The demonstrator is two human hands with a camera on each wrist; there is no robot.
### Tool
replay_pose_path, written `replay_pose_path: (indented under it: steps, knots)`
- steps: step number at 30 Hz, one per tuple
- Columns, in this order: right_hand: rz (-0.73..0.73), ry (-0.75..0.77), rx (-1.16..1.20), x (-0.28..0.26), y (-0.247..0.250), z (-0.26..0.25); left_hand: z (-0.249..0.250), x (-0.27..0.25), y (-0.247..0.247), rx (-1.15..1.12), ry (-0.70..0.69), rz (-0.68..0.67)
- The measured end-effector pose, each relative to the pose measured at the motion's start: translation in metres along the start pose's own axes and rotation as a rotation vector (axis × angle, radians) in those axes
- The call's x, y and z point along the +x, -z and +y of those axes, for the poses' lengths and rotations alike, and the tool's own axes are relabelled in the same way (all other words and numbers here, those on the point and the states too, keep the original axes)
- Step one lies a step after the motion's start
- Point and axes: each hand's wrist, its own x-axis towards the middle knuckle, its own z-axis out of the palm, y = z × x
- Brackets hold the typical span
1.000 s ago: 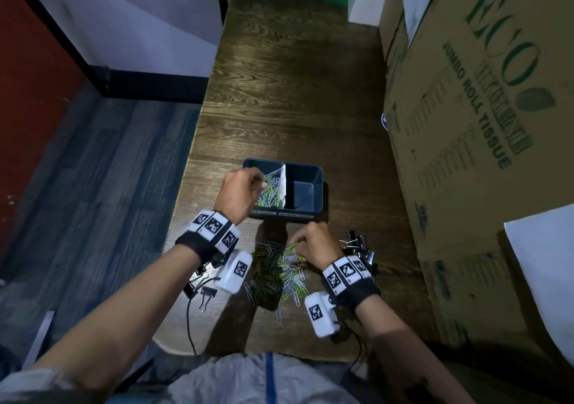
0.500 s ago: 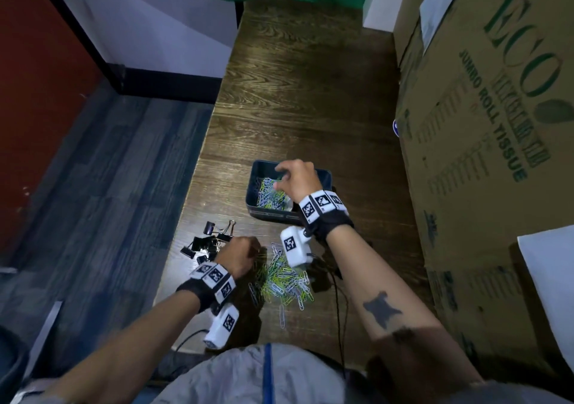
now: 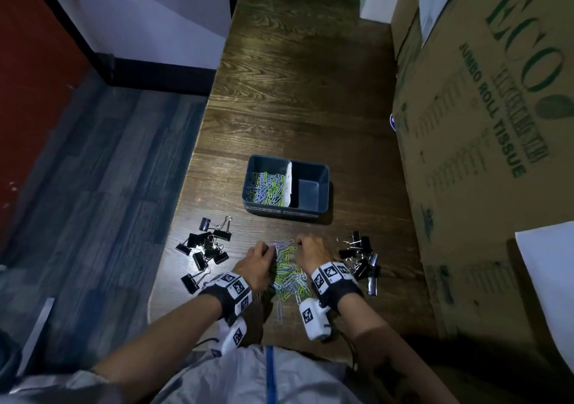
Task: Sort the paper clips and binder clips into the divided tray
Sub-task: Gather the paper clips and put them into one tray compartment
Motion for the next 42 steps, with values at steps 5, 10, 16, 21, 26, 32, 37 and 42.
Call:
replay_pose_path:
  steps: [5,10,16,21,26,32,37,42]
  knots:
    - [-0.016,0.178,-0.277,-0.008,-0.022,0.003,-0.01,-0.007,-0.007,0.102,-0.195,-0.027]
    - [-0.071,0.387,-0.277,-0.014,-0.034,0.0,-0.037,-0.022,-0.009,-0.071,-0.182,0.129]
    - [0.017,0.352,-0.03,-0.034,-0.019,0.026,-0.052,-0.044,-0.001,-0.066,-0.087,0.174]
    - [-0.054,0.193,-0.043,-0.041,-0.016,0.051,-0.043,-0.051,0.004,0.091,0.04,-0.111]
    - [-0.228,0.176,-0.225,-0.047,-0.037,0.045,-0.033,-0.032,-0.008,0.129,0.062,-0.219]
    - [-0.097,0.247,-0.218,-0.041,-0.057,0.021,-0.017,-0.027,-0.012,0.092,0.014,-0.082]
    - [0.052,0.209,-0.056,-0.036,-0.043,0.034,-0.02,-0.036,-0.004,0.04,-0.056,0.077]
    - [0.142,0.095,-0.077,-0.037,-0.034,0.043,-0.023,-0.03,-0.008,0.002,-0.008,0.172]
